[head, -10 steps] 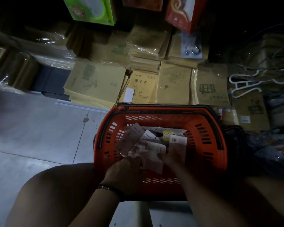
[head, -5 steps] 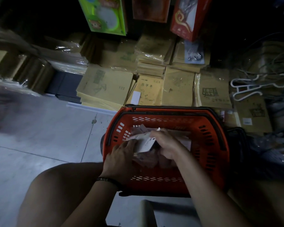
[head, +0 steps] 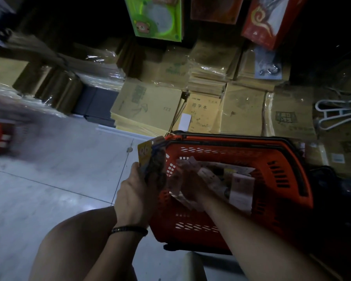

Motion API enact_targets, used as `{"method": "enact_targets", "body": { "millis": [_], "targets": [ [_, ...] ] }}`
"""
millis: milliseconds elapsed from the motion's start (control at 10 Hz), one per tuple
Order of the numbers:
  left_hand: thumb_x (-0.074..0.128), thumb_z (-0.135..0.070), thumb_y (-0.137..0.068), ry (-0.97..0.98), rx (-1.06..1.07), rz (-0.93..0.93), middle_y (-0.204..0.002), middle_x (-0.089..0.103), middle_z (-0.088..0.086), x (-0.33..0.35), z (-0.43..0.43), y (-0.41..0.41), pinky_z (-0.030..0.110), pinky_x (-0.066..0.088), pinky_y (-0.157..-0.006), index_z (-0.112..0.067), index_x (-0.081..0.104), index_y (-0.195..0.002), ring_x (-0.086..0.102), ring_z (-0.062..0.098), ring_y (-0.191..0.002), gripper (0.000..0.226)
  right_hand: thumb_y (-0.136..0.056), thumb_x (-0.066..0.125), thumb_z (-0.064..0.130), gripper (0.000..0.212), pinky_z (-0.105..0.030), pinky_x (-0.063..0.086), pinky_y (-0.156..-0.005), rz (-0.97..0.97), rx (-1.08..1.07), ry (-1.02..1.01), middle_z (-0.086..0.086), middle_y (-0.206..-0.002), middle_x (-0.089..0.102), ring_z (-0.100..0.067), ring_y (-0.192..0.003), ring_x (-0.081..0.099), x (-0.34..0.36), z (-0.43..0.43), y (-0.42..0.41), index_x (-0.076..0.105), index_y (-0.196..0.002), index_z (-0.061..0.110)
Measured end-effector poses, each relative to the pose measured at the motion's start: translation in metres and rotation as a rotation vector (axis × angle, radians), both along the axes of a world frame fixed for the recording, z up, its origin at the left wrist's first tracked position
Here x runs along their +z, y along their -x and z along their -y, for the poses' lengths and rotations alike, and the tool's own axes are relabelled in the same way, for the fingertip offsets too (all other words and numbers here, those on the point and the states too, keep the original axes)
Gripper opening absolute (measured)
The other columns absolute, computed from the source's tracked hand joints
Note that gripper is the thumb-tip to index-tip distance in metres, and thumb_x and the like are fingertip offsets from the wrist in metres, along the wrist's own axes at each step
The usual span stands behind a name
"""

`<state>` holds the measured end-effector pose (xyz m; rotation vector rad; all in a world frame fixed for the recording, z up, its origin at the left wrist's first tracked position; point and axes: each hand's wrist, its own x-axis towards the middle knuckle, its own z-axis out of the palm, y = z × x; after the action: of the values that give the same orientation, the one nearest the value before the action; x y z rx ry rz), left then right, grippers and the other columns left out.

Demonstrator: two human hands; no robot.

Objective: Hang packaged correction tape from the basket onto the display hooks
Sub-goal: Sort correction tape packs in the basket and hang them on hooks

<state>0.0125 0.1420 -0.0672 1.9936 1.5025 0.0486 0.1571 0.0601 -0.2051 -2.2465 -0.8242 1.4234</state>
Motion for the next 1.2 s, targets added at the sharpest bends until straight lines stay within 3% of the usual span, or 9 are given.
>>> {"method": "enact_targets", "body": {
  "millis": [100,200,300,500,600,800,1000,1100,1200],
  "targets": [
    [0.056,-0.040,-0.105,0.020,-0.006,-0.018,-0.088,0.062,-0.005,-0.002,-0.003,0.002,0.037,0.052,-0.062,-0.021,0.052,-0.124,0.061,0.022,-0.073,0.027,-0.103,0.051,0.034,0.061,-0.049,0.044,-0.112,0.109,0.175,0.045,-0.014,-0.160,0.040,-0.038,-0.140,0.049,-0.019,-0.010,0.002,0.031,-0.160,0.023],
    [0.056,-0.041,-0.105,0.039,-0.031,-0.027,-0.089,0.063,-0.006,-0.003,-0.002,0.002,0.035,0.053,-0.061,-0.021,0.053,-0.124,0.061,0.019,-0.072,0.028,-0.099,0.040,0.050,0.055,-0.046,0.047,-0.104,0.185,0.145,0.108,-0.013,-0.149,0.052,-0.034,-0.131,0.056,-0.040,-0.011,0.004,0.045,-0.146,0.022],
    [0.056,-0.042,-0.106,0.043,-0.047,-0.042,-0.085,0.059,-0.008,-0.004,-0.003,0.002,0.027,0.044,-0.054,-0.021,0.052,-0.122,0.054,0.009,-0.065,0.027,-0.101,0.038,0.049,0.058,-0.045,0.034,-0.119,0.215,0.039,0.143,-0.013,-0.152,0.049,-0.035,-0.141,0.048,-0.055,0.009,0.009,0.051,-0.146,0.015],
    [0.058,-0.048,-0.102,0.098,-0.043,-0.044,-0.095,0.069,-0.002,-0.002,-0.001,0.000,0.045,0.062,-0.073,-0.027,0.057,-0.110,0.068,0.025,-0.083,0.023,-0.089,0.061,0.002,0.033,-0.021,0.038,-0.094,0.184,-0.524,0.011,0.008,-0.117,0.062,-0.014,-0.113,0.057,-0.021,0.055,0.010,0.071,-0.117,0.017],
    [0.061,-0.048,-0.100,0.096,-0.045,-0.030,-0.099,0.071,0.002,-0.001,0.000,-0.001,0.047,0.061,-0.077,-0.026,0.059,-0.111,0.069,0.030,-0.088,0.025,-0.081,0.070,0.019,0.030,-0.034,0.052,-0.094,0.170,-0.586,-0.108,0.017,-0.115,0.067,-0.013,-0.106,0.065,-0.022,0.078,0.016,0.063,-0.107,0.034],
    [0.066,-0.048,-0.099,0.145,-0.012,0.080,-0.099,0.071,-0.002,0.006,0.004,0.000,0.031,0.054,-0.067,-0.024,0.071,-0.117,0.064,0.018,-0.082,0.030,-0.086,0.058,-0.014,0.039,-0.007,0.040,-0.071,0.238,-0.733,-0.369,0.012,-0.091,0.065,0.005,-0.088,0.060,0.062,0.103,0.012,0.056,-0.095,0.024],
    [0.072,-0.050,-0.093,0.264,-0.019,0.308,-0.102,0.077,-0.008,0.039,0.024,0.008,0.026,0.056,-0.077,-0.035,0.072,-0.115,0.069,0.014,-0.093,0.027,-0.086,0.054,-0.013,0.050,-0.037,0.053,-0.086,0.313,-0.725,-0.677,0.011,-0.106,0.068,-0.014,-0.104,0.066,0.146,0.137,-0.006,0.059,-0.106,0.032],
    [0.067,-0.070,-0.088,0.397,-0.047,0.457,-0.113,0.080,-0.015,0.050,0.039,0.009,0.047,0.059,-0.100,-0.048,0.072,-0.120,0.075,0.013,-0.109,0.039,-0.091,0.051,-0.016,0.049,-0.041,0.053,-0.079,0.268,-0.716,-0.800,0.001,-0.106,0.073,-0.021,-0.100,0.070,0.188,0.147,-0.009,0.060,-0.109,0.029],
    [0.062,-0.043,-0.105,0.512,-0.058,0.675,-0.122,0.079,-0.013,0.091,0.060,0.002,0.039,0.058,-0.101,-0.042,0.073,-0.127,0.074,0.013,-0.117,0.024,-0.094,0.053,-0.013,0.048,-0.039,0.054,-0.089,0.275,-0.673,-0.873,0.002,-0.111,0.074,-0.017,-0.109,0.070,0.225,0.154,-0.005,0.061,-0.113,0.030]
  ]
}}
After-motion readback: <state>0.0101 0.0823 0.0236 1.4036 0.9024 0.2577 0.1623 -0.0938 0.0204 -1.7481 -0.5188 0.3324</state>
